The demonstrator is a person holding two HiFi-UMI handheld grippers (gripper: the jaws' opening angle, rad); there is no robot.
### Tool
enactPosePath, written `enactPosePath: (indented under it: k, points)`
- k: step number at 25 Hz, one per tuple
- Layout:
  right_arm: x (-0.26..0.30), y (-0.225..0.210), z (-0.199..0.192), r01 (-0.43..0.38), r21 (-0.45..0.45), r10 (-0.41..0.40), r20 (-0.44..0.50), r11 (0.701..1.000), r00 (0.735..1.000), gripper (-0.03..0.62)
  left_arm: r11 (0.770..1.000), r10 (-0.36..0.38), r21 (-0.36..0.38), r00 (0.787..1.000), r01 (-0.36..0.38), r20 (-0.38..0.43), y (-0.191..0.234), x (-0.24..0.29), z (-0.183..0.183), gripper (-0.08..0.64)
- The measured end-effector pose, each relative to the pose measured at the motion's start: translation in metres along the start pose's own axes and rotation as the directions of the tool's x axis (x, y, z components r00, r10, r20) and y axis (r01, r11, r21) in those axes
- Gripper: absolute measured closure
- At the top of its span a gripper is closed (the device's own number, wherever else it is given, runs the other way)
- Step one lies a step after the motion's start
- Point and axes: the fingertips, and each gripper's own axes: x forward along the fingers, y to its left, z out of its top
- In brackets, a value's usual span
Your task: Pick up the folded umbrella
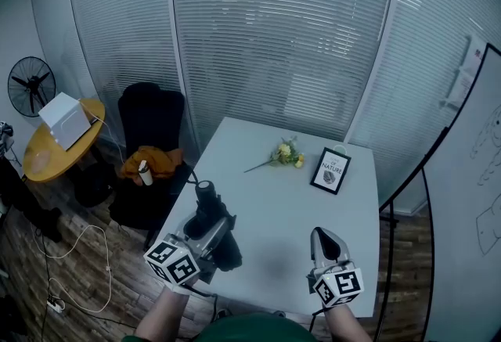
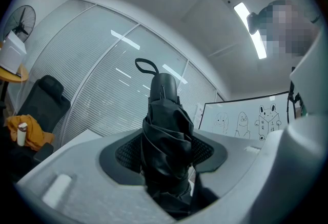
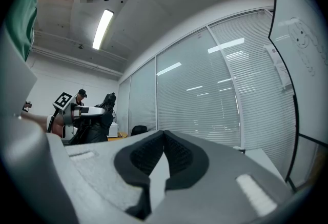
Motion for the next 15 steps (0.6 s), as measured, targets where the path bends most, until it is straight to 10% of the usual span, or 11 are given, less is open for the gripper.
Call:
enactPosePath:
  k: [15]
  points:
    - [0.0028, 0.0018, 0.0031, -0.010, 0.001, 0.010, 0.010, 1.000, 1.000, 0.589, 1.000, -0.009, -0.001, 1.000, 0.009, -0.013, 0.0012, 0.0034, -0.0028, 0.316]
